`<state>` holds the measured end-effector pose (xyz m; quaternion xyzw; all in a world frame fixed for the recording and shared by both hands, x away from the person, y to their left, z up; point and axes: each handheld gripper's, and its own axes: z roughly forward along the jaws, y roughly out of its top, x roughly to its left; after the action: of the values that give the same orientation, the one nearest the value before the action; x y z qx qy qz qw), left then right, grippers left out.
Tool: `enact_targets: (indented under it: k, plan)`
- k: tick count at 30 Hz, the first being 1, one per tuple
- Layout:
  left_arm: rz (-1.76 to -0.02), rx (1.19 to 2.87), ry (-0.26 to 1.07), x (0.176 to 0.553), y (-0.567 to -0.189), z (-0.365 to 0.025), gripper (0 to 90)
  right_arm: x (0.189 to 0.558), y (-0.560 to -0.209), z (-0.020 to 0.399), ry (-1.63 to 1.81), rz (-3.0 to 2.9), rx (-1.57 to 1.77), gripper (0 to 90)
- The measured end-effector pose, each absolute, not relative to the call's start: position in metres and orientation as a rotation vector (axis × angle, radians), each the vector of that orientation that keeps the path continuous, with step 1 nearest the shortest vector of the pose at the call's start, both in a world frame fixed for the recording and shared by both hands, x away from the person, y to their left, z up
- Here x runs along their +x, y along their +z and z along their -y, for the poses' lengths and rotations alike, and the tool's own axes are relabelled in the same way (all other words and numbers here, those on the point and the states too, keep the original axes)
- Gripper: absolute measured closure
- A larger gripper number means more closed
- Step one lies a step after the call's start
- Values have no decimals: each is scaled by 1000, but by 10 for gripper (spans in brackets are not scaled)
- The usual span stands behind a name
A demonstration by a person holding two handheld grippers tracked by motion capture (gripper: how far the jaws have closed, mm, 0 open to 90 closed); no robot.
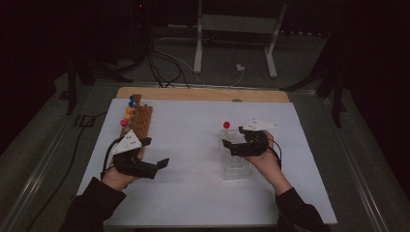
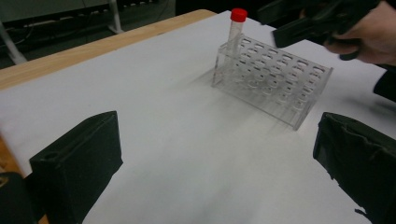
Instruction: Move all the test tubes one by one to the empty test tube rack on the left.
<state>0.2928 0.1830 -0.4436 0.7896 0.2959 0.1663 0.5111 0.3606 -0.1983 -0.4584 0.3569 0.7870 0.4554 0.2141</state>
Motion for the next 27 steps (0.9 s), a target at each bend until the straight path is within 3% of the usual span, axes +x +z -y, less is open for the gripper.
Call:
enact_targets:
  k: [6,12,14,21,27]
  plan:
    - [-697,1919,389,291,-445,-181,20,377,-465,197,1240,-2205,1003,408]
    - [-693,1919,388,291,-445,-180,20,386,-468,194,1225,-2221,997,542]
    - [-694,1920,391,291,-446,-180,20,387,-469,193,1224,-2224,998,549]
    - [-696,1913,387,291,-445,-181,20,394,-474,186,1179,-2256,988,739]
    - [-699,1914,382,291,-446,-181,20,392,-471,185,1154,-2244,974,753]
